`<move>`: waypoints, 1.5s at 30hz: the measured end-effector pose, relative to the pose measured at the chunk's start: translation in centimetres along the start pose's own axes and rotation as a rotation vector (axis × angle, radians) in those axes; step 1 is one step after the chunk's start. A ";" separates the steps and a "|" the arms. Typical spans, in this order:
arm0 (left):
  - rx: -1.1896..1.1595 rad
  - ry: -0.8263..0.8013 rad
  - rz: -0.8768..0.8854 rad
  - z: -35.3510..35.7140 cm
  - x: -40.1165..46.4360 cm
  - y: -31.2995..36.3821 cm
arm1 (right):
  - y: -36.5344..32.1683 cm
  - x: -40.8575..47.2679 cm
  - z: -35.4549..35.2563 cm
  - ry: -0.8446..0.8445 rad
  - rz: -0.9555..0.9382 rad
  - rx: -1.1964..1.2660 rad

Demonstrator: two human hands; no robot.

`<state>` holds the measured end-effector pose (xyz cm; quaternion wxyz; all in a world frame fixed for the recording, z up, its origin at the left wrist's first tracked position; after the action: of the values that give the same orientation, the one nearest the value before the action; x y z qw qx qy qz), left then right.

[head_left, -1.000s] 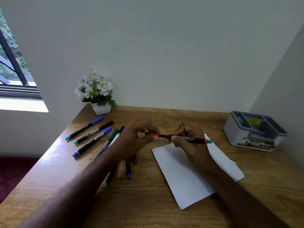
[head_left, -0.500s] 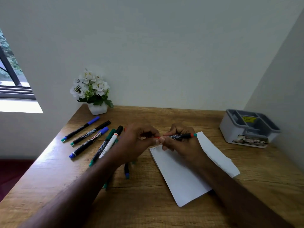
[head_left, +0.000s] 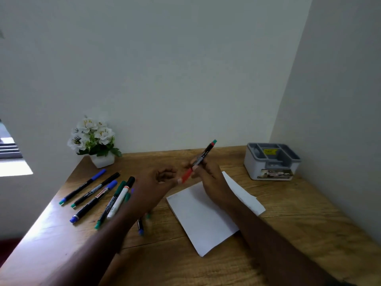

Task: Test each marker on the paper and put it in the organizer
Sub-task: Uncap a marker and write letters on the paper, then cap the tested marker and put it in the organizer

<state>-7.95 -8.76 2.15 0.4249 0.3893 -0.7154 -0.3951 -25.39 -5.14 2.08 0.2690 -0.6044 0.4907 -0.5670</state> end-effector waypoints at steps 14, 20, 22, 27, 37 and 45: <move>0.300 -0.248 0.318 11.6 6.1 5.6 | -3.8 -1.1 -20.1 0.428 0.050 -0.708; 0.336 -0.325 0.368 15.9 7.4 6.4 | -5.4 -0.2 -24.2 0.333 0.080 -0.909; 0.340 -0.338 0.383 16.5 7.4 7.0 | -5.1 0.6 -23.7 0.280 0.080 -0.939; 0.352 -0.354 0.380 16.9 7.5 7.8 | -4.1 2.9 -21.3 0.100 0.110 -1.039; 0.346 -0.306 0.367 14.8 7.9 7.5 | -4.3 3.1 -20.2 -0.015 0.157 -1.094; 0.353 -0.249 0.310 9.1 6.2 6.9 | -8.2 2.4 -12.8 0.055 -0.069 -0.954</move>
<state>-19.90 -9.45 7.25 0.3147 0.2915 -0.8712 -0.2389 -35.51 -1.28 13.06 -0.0704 -0.6612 0.6828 -0.3027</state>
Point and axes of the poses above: each hand's wrist, its own x-axis towards the middle knuckle, its own z-axis out of the palm, y = z × x, the point moved 6 cm from there along x, towards the middle knuckle, and after that the axes turned 6 degrees about -x, right-handed, at the moved point
